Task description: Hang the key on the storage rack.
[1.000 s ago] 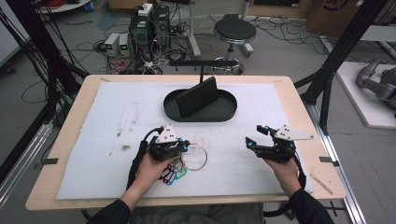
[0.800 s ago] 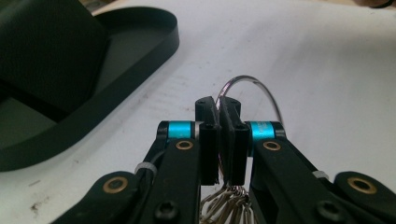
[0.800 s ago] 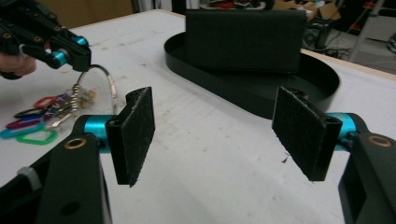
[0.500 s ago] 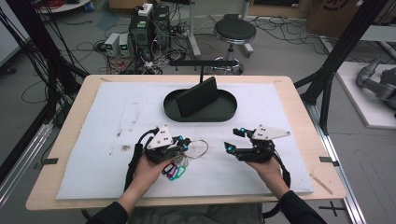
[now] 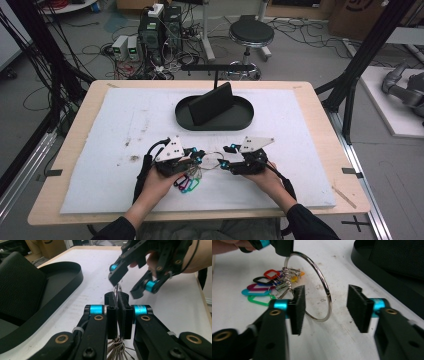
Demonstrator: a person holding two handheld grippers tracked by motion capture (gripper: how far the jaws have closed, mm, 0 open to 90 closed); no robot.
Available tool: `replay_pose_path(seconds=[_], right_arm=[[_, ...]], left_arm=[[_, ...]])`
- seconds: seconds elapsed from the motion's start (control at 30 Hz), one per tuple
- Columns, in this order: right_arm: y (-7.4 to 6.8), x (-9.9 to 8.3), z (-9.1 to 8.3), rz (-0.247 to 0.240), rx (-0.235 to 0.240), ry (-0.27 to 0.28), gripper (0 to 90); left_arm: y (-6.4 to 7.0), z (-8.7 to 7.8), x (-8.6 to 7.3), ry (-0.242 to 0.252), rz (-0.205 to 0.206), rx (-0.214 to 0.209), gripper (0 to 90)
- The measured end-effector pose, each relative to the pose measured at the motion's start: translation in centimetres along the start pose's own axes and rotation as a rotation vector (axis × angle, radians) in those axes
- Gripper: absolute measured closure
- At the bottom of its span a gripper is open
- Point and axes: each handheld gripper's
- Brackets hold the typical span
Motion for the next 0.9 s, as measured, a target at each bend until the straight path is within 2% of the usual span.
replay_pose_path(seconds=[0.07, 0.1, 0.2, 0.3, 0.37, 0.47, 0.53, 0.6, 0.7, 0.9], right_arm=[[0.0, 0.0, 0.2, -0.008, 0.002, -0.003, 62.9], [0.0, 0.0, 0.2, -0.008, 0.002, -0.003, 62.9], [-0.2, 0.1, 0.1, -0.040, 0.010, 0.006, 83.0], [-0.1, 0.1, -0.1, -0.057, 0.024, 0.008, 87.4], [-0.1, 0.1, -0.2, -0.053, 0.032, 0.010, 87.6], [-0.4, 0.3, -0.4, -0.089, 0.035, 0.035, 88.2], [-0.6, 0.4, -0.5, -0.112, 0.046, 0.045, 88.3], [-0.7, 0.4, -0.6, -0.130, 0.048, 0.048, 88.4], [-0.8, 0.5, -0.7, -0.137, 0.066, 0.054, 88.4], [-0.7, 0.5, -0.9, -0.126, 0.082, 0.073, 88.4]], left_arm=[[-0.1, -0.1, 0.0, -0.006, 0.007, -0.004, 86.3], [-0.1, -0.1, 0.0, -0.006, 0.007, -0.004, 86.3], [-0.2, -0.2, -0.2, -0.003, -0.001, -0.003, 85.9], [-0.5, -0.4, -0.3, -0.003, -0.015, -0.010, 85.0], [-0.5, -0.3, -0.3, -0.010, -0.012, -0.006, 77.2], [-0.6, -0.2, -0.3, -0.039, 0.006, -0.008, 69.3], [-0.9, 0.1, -0.5, -0.066, -0.022, -0.027, 62.4], [-1.0, 0.3, -0.7, -0.084, -0.031, -0.035, 58.2], [-1.2, 0.4, -0.7, -0.093, -0.025, -0.042, 57.9], [-1.4, 0.8, -0.9, -0.115, -0.018, -0.065, 70.7]])
Point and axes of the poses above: each handheld gripper's, and its own axes: z roughly forward along the jaws, x roughly out of its top, y roughly to its right, and after that the axes turned 7 degrees about -z, right-handed
